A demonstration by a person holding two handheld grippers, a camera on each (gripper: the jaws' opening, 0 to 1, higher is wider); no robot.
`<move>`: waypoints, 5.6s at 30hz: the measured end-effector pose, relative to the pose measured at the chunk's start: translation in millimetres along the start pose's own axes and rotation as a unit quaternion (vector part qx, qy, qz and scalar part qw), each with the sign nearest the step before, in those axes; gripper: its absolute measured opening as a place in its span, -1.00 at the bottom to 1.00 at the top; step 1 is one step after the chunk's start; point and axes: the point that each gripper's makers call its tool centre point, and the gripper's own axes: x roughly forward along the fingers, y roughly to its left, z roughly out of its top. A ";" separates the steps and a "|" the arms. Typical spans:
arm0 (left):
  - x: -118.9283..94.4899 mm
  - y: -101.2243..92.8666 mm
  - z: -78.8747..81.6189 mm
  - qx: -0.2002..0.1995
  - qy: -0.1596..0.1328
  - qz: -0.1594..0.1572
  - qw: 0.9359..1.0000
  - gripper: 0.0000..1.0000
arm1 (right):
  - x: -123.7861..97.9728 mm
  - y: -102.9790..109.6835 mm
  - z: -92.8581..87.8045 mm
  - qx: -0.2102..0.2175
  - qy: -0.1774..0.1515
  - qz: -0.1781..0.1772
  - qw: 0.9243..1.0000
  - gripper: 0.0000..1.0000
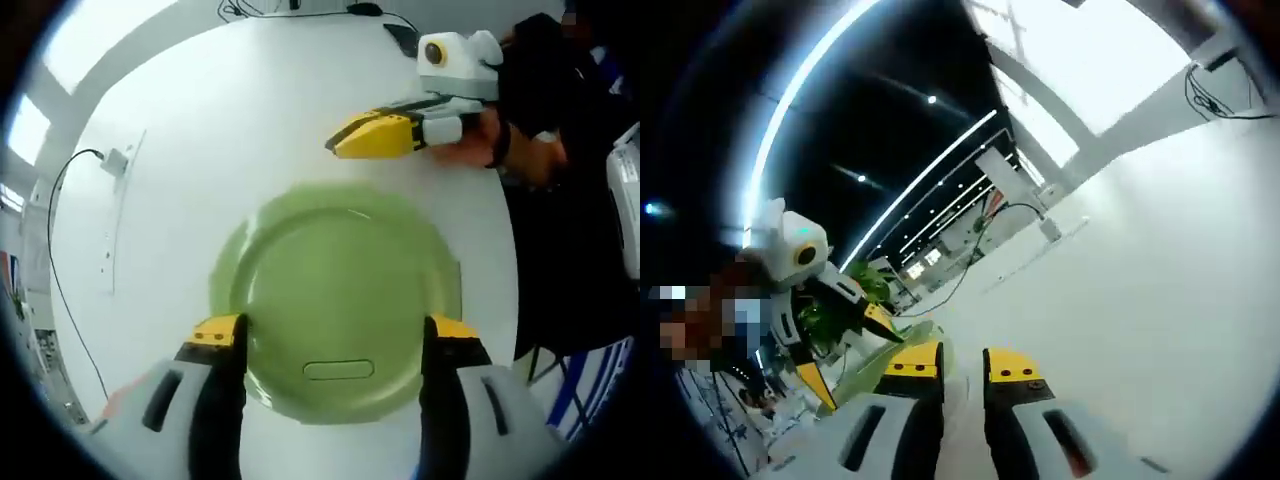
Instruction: Open container latches remove lid place lid upside down on tabletop take tomato from container place on tabletop
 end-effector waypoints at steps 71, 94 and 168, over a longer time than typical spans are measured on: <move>-0.2 -6.0 -1.2 0.001 0.042 -0.010 0.999 0.14 | 9.3 31.0 -15.0 -0.516 0.030 -0.044 0.855 -1.00; 3.1 -14.1 3.8 0.012 0.030 -0.008 0.999 0.12 | 12.4 39.2 -17.0 -0.680 0.030 0.004 0.732 -0.96; -0.6 -2.3 5.8 0.001 0.014 -0.004 1.000 0.12 | 27.5 15.4 -31.9 0.521 -0.003 -0.075 0.850 -0.88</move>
